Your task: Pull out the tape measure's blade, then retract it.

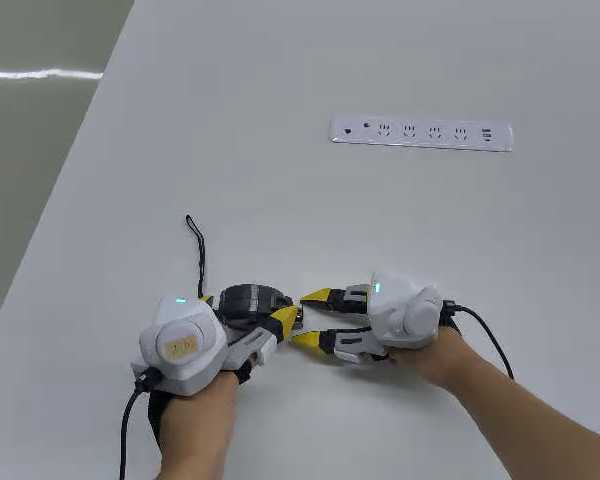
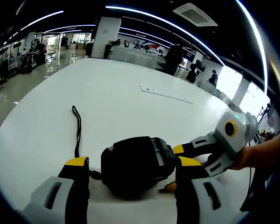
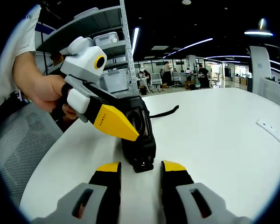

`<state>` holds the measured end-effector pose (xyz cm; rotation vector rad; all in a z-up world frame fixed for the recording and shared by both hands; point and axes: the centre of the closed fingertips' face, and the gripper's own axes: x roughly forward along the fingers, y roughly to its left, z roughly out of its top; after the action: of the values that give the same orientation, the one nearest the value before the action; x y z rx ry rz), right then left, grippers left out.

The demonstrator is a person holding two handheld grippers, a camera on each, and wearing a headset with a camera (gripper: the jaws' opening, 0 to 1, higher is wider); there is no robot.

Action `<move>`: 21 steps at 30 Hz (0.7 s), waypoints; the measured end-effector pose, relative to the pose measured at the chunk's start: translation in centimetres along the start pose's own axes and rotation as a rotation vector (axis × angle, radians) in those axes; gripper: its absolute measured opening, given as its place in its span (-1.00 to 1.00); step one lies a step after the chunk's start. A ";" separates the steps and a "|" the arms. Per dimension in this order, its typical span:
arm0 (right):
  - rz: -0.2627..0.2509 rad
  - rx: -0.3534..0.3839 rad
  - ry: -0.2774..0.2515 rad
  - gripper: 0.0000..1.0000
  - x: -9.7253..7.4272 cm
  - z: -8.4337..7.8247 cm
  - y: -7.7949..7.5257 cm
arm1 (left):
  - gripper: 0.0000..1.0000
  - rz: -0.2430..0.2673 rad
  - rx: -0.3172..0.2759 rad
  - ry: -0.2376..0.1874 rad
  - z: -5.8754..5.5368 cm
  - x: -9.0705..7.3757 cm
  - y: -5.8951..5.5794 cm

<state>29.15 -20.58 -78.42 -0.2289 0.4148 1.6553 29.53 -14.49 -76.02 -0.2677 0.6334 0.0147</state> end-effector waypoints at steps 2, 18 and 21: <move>-0.002 0.001 -0.002 -0.31 0.0 0.0 -0.1 | 0.53 0.003 0.011 -0.011 0.2 -0.1 0.1; -0.020 0.015 -0.017 -0.21 0.0 0.5 -0.2 | 0.60 -0.019 0.029 -0.020 0.4 -0.1 0.0; -0.021 0.021 -0.016 -0.22 -0.1 0.5 -0.1 | 0.60 -0.026 0.041 -0.019 0.5 -0.1 -0.1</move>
<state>29.36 -20.45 -77.94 -0.2034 0.4158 1.6304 29.70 -14.45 -75.57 -0.2363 0.6101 -0.0208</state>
